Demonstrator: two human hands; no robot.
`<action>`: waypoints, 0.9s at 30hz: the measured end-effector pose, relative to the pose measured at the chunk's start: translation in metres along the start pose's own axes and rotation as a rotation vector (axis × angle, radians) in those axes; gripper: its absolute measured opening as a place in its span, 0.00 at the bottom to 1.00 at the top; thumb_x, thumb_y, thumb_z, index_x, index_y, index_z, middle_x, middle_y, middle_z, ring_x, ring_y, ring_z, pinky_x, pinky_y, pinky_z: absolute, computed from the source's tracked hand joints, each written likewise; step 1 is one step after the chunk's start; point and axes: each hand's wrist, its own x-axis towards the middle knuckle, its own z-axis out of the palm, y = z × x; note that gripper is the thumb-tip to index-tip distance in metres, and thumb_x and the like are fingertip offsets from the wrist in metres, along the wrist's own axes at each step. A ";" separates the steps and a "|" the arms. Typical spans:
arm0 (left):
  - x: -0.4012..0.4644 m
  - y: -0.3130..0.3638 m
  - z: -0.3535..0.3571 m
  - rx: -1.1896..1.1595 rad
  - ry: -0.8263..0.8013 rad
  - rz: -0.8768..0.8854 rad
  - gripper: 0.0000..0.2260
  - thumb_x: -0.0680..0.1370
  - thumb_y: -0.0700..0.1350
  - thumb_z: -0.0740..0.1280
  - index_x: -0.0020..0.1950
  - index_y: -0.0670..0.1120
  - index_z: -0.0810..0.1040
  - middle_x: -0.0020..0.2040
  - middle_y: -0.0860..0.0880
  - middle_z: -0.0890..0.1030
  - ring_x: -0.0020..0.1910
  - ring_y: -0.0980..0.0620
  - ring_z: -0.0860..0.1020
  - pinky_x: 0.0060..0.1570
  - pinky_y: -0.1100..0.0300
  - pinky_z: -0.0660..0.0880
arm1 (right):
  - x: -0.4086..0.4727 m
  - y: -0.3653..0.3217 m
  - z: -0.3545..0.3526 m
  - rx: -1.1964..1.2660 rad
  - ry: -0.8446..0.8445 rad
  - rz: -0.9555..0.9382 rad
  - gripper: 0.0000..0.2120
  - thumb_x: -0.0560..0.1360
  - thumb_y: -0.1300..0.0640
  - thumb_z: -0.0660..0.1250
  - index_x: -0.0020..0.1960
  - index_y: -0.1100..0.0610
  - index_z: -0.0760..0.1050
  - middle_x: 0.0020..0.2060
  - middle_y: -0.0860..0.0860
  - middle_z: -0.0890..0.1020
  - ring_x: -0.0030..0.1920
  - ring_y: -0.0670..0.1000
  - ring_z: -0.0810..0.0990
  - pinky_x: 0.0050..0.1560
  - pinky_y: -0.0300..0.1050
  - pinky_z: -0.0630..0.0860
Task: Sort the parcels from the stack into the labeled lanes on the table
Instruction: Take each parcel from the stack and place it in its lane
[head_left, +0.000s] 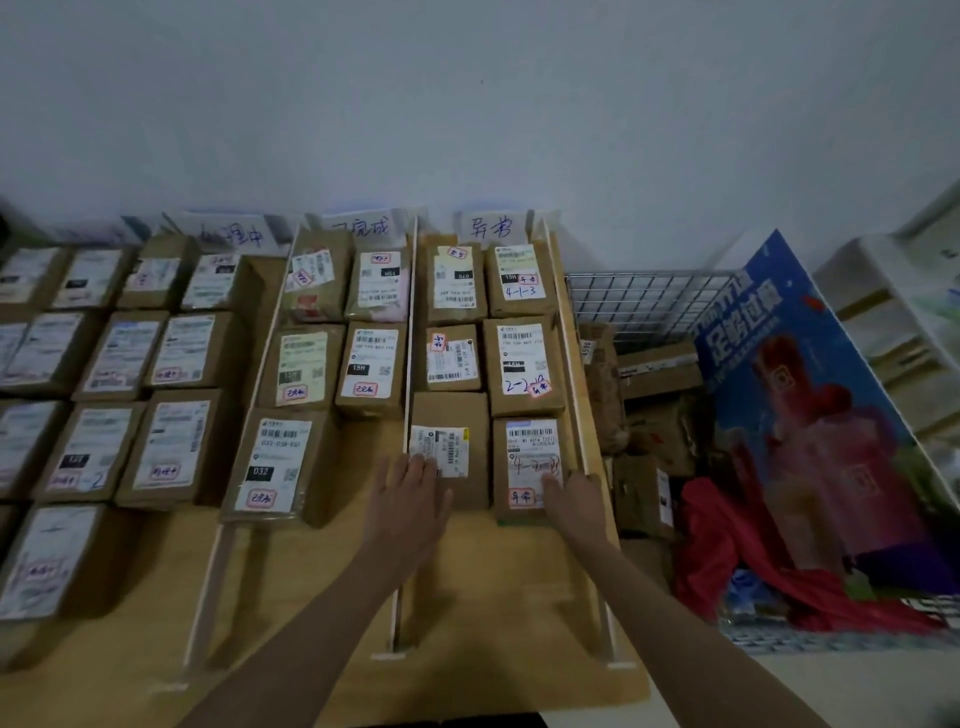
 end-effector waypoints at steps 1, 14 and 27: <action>0.000 0.001 0.001 0.000 0.002 -0.011 0.27 0.83 0.59 0.46 0.77 0.46 0.63 0.75 0.46 0.66 0.76 0.47 0.60 0.77 0.44 0.47 | 0.002 -0.001 -0.001 -0.016 -0.011 0.005 0.19 0.83 0.49 0.59 0.63 0.64 0.74 0.62 0.60 0.71 0.56 0.59 0.78 0.48 0.42 0.72; -0.020 -0.028 -0.039 -0.075 0.139 -0.116 0.23 0.83 0.57 0.51 0.72 0.47 0.69 0.70 0.47 0.71 0.73 0.47 0.66 0.76 0.46 0.55 | -0.021 -0.042 -0.033 -0.148 0.099 -0.290 0.19 0.81 0.51 0.61 0.69 0.57 0.67 0.62 0.55 0.72 0.62 0.56 0.74 0.54 0.51 0.76; -0.163 -0.219 -0.065 -0.049 0.297 -0.435 0.24 0.83 0.56 0.51 0.73 0.45 0.68 0.74 0.45 0.68 0.75 0.45 0.63 0.76 0.45 0.55 | -0.162 -0.185 0.077 -0.493 0.149 -1.068 0.24 0.83 0.46 0.52 0.77 0.53 0.63 0.77 0.53 0.62 0.78 0.56 0.57 0.78 0.56 0.54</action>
